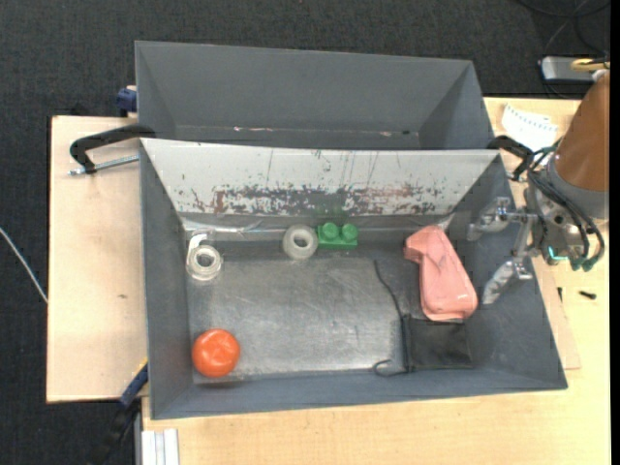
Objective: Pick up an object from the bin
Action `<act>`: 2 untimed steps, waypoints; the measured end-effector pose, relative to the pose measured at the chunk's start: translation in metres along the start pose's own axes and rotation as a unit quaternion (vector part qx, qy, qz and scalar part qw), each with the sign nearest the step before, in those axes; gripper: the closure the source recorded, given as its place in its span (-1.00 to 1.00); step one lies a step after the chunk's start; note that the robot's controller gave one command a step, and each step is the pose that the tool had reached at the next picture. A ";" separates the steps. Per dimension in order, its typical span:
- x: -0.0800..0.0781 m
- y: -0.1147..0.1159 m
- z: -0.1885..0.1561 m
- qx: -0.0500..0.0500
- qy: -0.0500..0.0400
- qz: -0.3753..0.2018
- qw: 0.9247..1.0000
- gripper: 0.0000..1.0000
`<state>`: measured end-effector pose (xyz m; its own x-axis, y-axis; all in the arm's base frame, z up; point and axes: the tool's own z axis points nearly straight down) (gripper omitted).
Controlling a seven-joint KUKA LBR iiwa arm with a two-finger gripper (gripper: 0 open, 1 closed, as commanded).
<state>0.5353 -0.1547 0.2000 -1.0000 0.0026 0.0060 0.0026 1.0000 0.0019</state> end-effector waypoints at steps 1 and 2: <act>-0.002 0.001 -0.005 0.001 -0.004 -0.001 1.000 -1.00; 0.019 0.017 0.068 0.002 -0.015 0.028 0.999 -1.00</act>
Offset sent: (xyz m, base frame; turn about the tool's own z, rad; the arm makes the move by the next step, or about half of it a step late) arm -0.0428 0.0305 -0.1300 0.0924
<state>0.5162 -0.1375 0.1318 -0.9980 0.0583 -0.0239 0.0583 0.9983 -0.0025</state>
